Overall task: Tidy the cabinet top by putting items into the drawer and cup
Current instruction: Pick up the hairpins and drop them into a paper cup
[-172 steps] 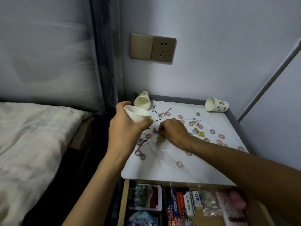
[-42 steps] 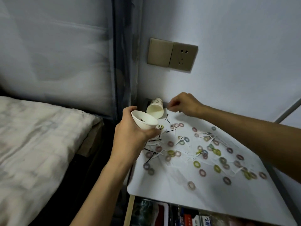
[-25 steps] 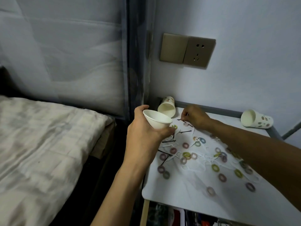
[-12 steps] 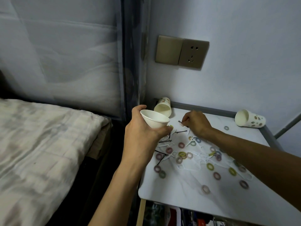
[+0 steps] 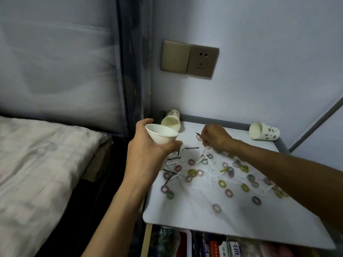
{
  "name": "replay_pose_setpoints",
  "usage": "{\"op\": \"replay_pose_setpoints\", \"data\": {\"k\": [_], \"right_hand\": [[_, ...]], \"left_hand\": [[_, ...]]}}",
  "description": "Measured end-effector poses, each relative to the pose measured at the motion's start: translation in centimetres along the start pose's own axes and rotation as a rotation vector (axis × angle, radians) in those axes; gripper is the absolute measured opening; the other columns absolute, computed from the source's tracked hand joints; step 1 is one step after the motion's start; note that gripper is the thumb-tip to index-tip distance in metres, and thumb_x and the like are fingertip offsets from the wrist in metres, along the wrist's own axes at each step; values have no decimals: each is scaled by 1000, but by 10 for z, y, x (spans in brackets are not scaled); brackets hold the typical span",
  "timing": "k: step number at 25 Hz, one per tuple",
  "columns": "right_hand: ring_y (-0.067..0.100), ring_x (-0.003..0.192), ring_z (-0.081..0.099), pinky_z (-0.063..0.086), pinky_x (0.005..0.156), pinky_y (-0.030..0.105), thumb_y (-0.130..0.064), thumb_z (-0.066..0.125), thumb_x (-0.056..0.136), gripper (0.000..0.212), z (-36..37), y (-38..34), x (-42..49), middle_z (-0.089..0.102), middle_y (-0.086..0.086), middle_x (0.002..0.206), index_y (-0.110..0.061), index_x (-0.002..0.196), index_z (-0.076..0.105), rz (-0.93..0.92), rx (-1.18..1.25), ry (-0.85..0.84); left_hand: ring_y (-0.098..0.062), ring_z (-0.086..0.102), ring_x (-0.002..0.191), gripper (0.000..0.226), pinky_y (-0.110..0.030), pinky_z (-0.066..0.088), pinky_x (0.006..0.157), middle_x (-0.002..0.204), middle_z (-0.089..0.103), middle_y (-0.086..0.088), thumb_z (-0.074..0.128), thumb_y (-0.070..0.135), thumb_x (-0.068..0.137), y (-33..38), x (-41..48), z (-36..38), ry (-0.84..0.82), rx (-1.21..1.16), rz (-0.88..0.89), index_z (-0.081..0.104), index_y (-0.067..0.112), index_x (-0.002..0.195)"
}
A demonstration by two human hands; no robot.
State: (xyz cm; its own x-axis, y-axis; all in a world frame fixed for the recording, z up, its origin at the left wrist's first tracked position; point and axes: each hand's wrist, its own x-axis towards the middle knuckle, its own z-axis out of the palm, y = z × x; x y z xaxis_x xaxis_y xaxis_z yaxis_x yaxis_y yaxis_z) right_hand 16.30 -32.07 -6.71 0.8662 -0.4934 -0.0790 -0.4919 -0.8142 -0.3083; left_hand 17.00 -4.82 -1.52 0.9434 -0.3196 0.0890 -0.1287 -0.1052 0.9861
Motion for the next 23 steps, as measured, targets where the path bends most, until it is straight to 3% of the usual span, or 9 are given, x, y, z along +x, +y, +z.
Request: {"op": "replay_pose_setpoints", "data": {"k": [3, 6, 11, 14, 18, 23], "right_hand": [[10, 54, 61, 45, 51, 13, -5, 61, 88, 14, -14, 3, -8, 71, 7, 67, -6, 76, 69, -14, 138, 61], [3, 54, 61, 43, 52, 8, -5, 70, 84, 4, -9, -3, -20, 71, 5, 70, -7, 84, 73, -161, 193, 33], [3, 66, 62, 44, 67, 18, -12, 77, 79, 5, 14, -6, -19, 72, -5, 72, -16, 82, 78, -266, 88, 51], [4, 70, 64, 48, 69, 20, -14, 78, 78, 5, 22, -4, -21, 72, -7, 74, -18, 81, 78, -260, 112, 56], [12, 78, 59, 45, 71, 25, -15, 75, 81, 2, 27, -4, -23, 64, -5, 82, -16, 82, 76, -269, 49, 114], [16, 93, 55, 49, 78, 38, -22, 64, 90, 8, 39, 1, -23, 61, -1, 95, -17, 90, 70, -332, -181, 103]], "left_hand": [[-16, 64, 96, 87, -49, 58, 78, 105, 62, 10, 93, 31, 53, 3, -4, 0, 0, 1, -8, 49, 30, 129], [-17, 65, 95, 91, -51, 58, 75, 104, 62, 11, 90, 37, 47, 6, -5, -2, 2, 2, -16, 49, 30, 128], [-17, 65, 94, 91, -49, 58, 76, 103, 62, 11, 91, 35, 48, 5, -4, -4, 0, 25, -20, 49, 29, 128], [-10, 62, 94, 87, -36, 55, 83, 107, 63, 7, 92, 30, 56, 3, -3, -5, -4, 54, 9, 48, 27, 131], [5, 56, 87, 84, -21, 48, 76, 105, 60, 11, 90, 28, 60, 3, -2, -6, -9, 72, 29, 48, 25, 132], [4, 56, 87, 83, -23, 48, 81, 101, 58, 14, 90, 29, 61, 5, -4, -7, -11, 85, 29, 47, 24, 132]]}}
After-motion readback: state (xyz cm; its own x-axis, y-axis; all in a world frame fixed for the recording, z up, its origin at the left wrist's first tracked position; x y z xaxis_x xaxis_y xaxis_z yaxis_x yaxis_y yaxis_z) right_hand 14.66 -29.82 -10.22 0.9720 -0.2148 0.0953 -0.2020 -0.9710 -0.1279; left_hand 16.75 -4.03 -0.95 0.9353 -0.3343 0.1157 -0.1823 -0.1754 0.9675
